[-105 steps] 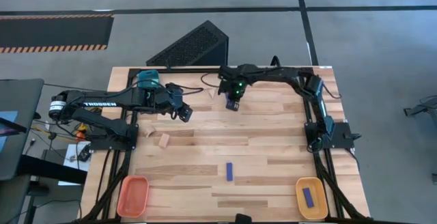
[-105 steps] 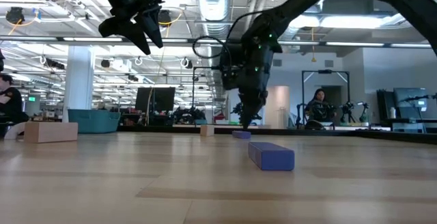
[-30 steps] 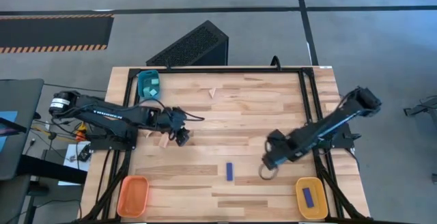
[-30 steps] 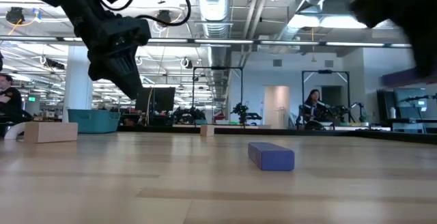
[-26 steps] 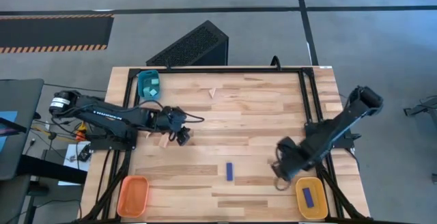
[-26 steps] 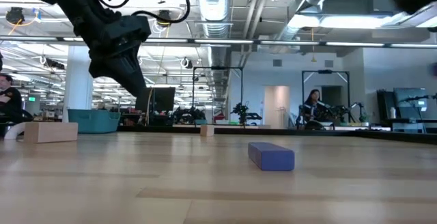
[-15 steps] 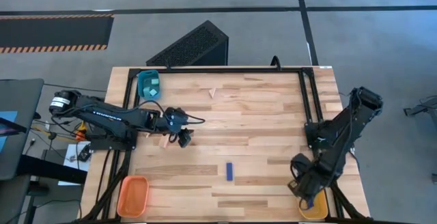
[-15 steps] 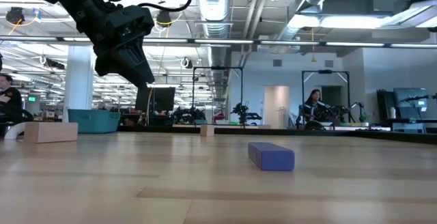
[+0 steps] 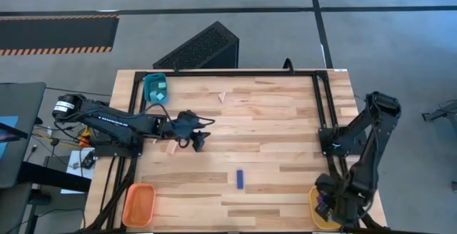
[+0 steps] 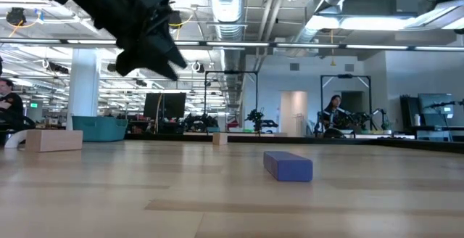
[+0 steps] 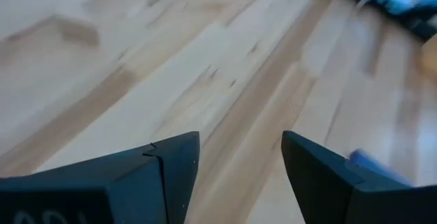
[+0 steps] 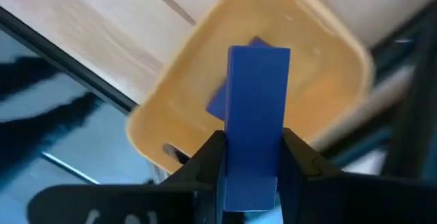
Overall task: Sort & place blocks by color
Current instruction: Put the top blue block into the yellow bin, then put the blue block into the yellow bin
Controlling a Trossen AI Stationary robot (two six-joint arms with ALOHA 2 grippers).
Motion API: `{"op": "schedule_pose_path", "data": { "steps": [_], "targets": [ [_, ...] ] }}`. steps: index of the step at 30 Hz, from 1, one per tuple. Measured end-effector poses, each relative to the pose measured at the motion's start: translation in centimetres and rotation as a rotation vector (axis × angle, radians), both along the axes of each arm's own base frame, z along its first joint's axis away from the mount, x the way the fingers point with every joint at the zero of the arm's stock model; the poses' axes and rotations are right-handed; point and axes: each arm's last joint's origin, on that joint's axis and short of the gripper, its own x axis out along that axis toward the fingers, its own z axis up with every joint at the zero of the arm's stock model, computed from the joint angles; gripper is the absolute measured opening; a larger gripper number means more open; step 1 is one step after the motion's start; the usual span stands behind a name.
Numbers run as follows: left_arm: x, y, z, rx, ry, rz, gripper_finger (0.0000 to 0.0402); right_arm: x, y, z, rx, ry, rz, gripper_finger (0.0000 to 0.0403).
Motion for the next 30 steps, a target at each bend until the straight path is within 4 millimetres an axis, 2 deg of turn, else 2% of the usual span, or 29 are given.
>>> {"op": "schedule_pose_path", "data": {
  "steps": [6,14,20,25,30],
  "targets": [
    [0.5,0.2,0.8,0.013,-0.103,0.072,0.0194,-1.1,1.2,-1.4,0.084,-0.076,-0.055,0.0125],
    [0.4,0.2,0.7,-0.052,-0.122,0.128,0.0194,-1.7,0.8,-2.2,0.023,-0.088,-0.065,0.0194],
    [0.4,-0.1,0.7,-0.119,-0.14,0.165,0.0194,-1.3,0.5,-2.3,0.007,-0.1,-0.051,0.0215],
    [0.5,-0.5,0.9,-0.137,-0.178,0.159,0.0194,0.0,-0.1,-2.3,-0.037,-0.18,-0.022,0.0211],
    [0.9,-0.8,1.7,-0.157,-0.264,0.142,0.0194,2.5,-1.3,-2.2,-0.084,-0.287,0.03,0.0203]
  ]
}}
